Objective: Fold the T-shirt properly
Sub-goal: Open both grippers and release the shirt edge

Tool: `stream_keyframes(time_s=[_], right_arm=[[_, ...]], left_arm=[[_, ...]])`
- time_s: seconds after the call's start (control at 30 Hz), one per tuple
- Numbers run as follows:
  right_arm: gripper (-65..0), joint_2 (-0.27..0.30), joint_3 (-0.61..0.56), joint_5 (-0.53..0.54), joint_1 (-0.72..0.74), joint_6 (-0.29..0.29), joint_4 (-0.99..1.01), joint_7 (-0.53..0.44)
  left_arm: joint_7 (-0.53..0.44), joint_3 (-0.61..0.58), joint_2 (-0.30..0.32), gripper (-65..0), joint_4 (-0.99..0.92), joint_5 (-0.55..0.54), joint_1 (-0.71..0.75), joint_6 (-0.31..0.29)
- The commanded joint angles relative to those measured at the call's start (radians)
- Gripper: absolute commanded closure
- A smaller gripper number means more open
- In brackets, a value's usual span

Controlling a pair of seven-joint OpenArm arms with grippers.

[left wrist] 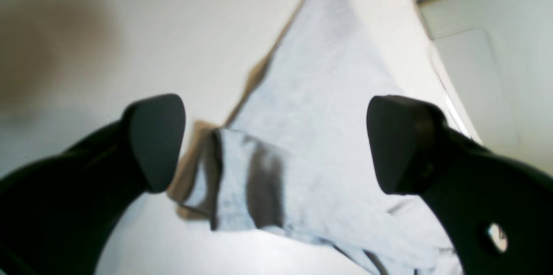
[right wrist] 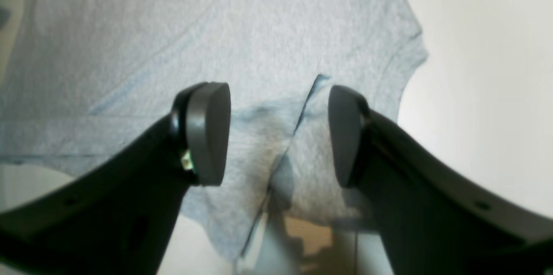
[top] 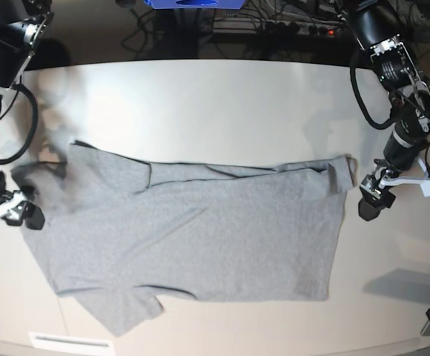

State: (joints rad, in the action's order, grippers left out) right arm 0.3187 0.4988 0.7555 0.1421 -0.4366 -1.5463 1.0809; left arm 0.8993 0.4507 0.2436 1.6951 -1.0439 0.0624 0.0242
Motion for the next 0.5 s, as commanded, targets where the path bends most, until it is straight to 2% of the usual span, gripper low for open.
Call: stream_keyframes(time_s=[0.0, 0.1, 0.17, 0.3, 0.47], right_arm=[[-34.5, -0.013, 0.041, 0.009, -0.006, -0.005, -0.03, 0.022], [-34.5, -0.105, 0.173, 0.009, -0.048, -0.005, -0.062, 0.12], [-34.5, -0.146, 0.231, 0.008, -0.083, -0.005, -0.089, 0.16], [-34.5, -0.194, 0.245, 0.008, -0.154, -0.005, -0.145, 0.195], [-34.5, -0.229, 0.238, 0.008, -0.198, -0.005, -0.155, 0.19]], left_arm=[[-0.01, 0.001, 0.015, -65.0, 0.05, 0.007, 0.015, -0.014], [-0.01, 0.0, -0.011, -65.0, 0.142, 0.123, 0.089, -0.014], [-0.006, 0.0, -0.045, -65.0, 0.193, 0.221, 0.138, -0.014], [-0.007, -0.011, -0.085, -65.0, 0.239, 0.343, 0.219, -0.016], [-0.012, -0.08, -0.083, -65.0, 0.237, 0.451, 0.262, -0.016]])
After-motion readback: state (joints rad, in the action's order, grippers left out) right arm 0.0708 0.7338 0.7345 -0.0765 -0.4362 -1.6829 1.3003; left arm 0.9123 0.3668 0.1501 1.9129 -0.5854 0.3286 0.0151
